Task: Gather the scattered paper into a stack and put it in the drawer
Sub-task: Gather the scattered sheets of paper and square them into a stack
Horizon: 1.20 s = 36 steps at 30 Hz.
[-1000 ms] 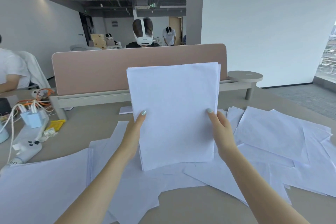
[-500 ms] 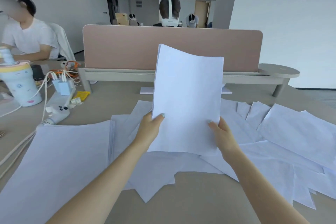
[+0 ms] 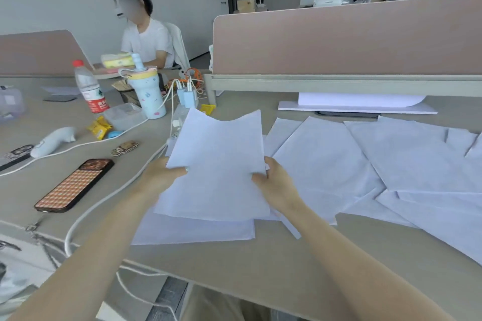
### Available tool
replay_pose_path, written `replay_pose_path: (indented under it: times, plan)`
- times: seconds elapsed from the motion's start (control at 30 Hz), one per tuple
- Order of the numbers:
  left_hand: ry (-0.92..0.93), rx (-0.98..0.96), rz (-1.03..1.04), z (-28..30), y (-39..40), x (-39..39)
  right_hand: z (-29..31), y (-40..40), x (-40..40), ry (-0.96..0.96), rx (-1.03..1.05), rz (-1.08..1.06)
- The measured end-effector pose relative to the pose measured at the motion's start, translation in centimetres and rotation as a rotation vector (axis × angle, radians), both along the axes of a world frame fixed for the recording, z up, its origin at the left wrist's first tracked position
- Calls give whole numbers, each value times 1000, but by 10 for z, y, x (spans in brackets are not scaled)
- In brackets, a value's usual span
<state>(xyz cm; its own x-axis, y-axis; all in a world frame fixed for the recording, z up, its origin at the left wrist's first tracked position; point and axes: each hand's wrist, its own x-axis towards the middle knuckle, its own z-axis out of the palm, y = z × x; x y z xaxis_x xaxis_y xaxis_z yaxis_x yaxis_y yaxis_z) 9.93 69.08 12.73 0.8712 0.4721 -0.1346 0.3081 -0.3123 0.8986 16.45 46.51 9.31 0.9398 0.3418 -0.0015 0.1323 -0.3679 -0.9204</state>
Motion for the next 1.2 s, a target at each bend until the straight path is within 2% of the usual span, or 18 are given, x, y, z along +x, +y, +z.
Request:
replay_pose_path:
  times: [0.07,0.27,0.33,0.4,0.47,0.5,0.6,0.77,0.97,1.1,1.2]
  plan:
    - [34,27,33,-7,15,-13,-3,18,-12,-16,-31,4]
    - [127,181,109,-28,29,-31,-12,37,-27,-87,-293,87]
    - [184,303,132,-31,29,-33,-10,37,-29,-138,-438,109]
    - [278,517,155,-32,26,-33,-8,37,-29,-195,-562,95]
    - [317,715,136,-30,18,-29,-7,34,-28,-234,-617,70]
    - [298,753,108,-29,12,-25,-7,32,-27,-243,-623,59]
    - [191,748,-10,-29,-15,-11,-5,20,-23,-281,-632,39]
    - [22,523,-287,-26,-77,27,-10,-20,-9,-324,-589,-68]
    - [66,368,-437,-18,-131,83,-20,-89,10,-319,-619,-214]
    - [117,595,-586,-26,-172,107,-17,-140,26,-314,-620,-355]
    - [173,716,-653,-37,-206,120,-12,-181,38,-250,-748,-419]
